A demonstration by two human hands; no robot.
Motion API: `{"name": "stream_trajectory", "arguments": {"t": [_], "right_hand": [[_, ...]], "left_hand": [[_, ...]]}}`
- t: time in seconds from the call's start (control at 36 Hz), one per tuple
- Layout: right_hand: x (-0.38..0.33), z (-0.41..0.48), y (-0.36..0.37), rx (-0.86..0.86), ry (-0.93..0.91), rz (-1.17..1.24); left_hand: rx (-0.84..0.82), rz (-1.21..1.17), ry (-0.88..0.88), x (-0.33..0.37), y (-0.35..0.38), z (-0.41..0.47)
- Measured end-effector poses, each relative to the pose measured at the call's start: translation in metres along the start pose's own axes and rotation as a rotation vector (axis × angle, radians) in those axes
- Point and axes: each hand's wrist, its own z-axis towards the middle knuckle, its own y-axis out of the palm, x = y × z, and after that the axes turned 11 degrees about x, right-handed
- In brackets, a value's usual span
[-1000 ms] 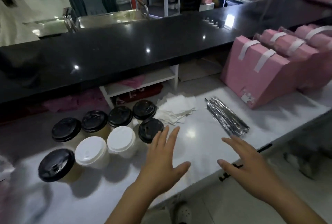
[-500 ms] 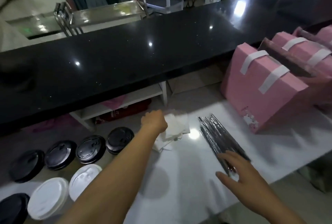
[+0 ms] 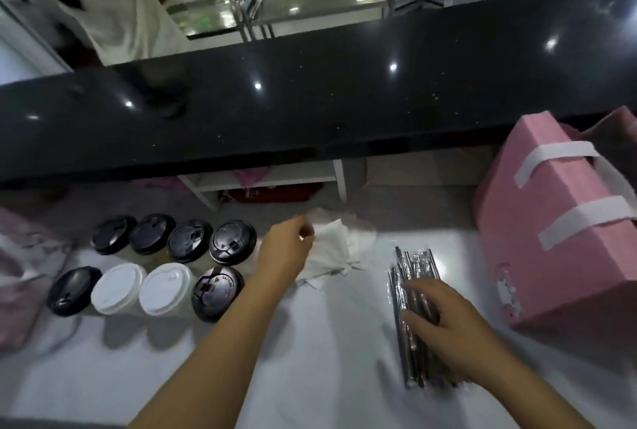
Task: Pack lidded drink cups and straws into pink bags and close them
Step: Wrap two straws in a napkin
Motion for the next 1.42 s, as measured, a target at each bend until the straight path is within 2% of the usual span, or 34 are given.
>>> {"name": "stream_trajectory", "arguments": {"t": [0.14, 0.33, 0.42, 0.56, 0.64, 0.81, 0.94, 1.08, 1.14, 1.22, 1.42], "right_hand": [[-0.011, 0.025, 0.004, -0.045, -0.028, 0.116], [-0.050, 0.050, -0.001, -0.203, 0.008, 0.406], [-0.063, 0.052, -0.007, -0.270, 0.038, 0.615], [-0.075, 0.047, -0.003, -0.196, 0.035, 0.694], [-0.076, 0.042, 0.001, -0.131, 0.037, 0.705], [-0.066, 0.032, 0.004, 0.099, 0.002, 0.611], [-0.062, 0.020, 0.008, 0.173, 0.021, 0.521], [-0.069, 0.008, 0.012, 0.094, 0.121, 0.587], [-0.073, 0.004, 0.011, -0.006, 0.209, 0.632], [-0.075, -0.003, 0.010, -0.152, 0.327, 0.772], [-0.083, -0.014, 0.008, -0.160, 0.370, 0.873]], "left_hand": [[0.000, -0.214, -0.040, 0.007, -0.020, -0.047], [-0.028, -0.488, -0.054, 0.019, -0.054, -0.093], [0.007, -0.595, -0.081, 0.016, -0.061, -0.104], [0.052, -0.734, -0.152, 0.013, -0.061, -0.116], [0.052, -0.748, -0.189, 0.007, -0.059, -0.122], [-0.024, -0.624, -0.182, -0.006, -0.058, -0.129], [-0.164, -0.591, -0.087, 0.001, -0.067, -0.132], [-0.390, -0.850, 0.036, 0.016, -0.083, -0.133], [-0.359, -0.923, 0.037, 0.018, -0.084, -0.133], [-0.243, -0.906, -0.044, 0.014, -0.078, -0.130], [-0.195, -0.838, -0.063, 0.001, -0.064, -0.131]]}}
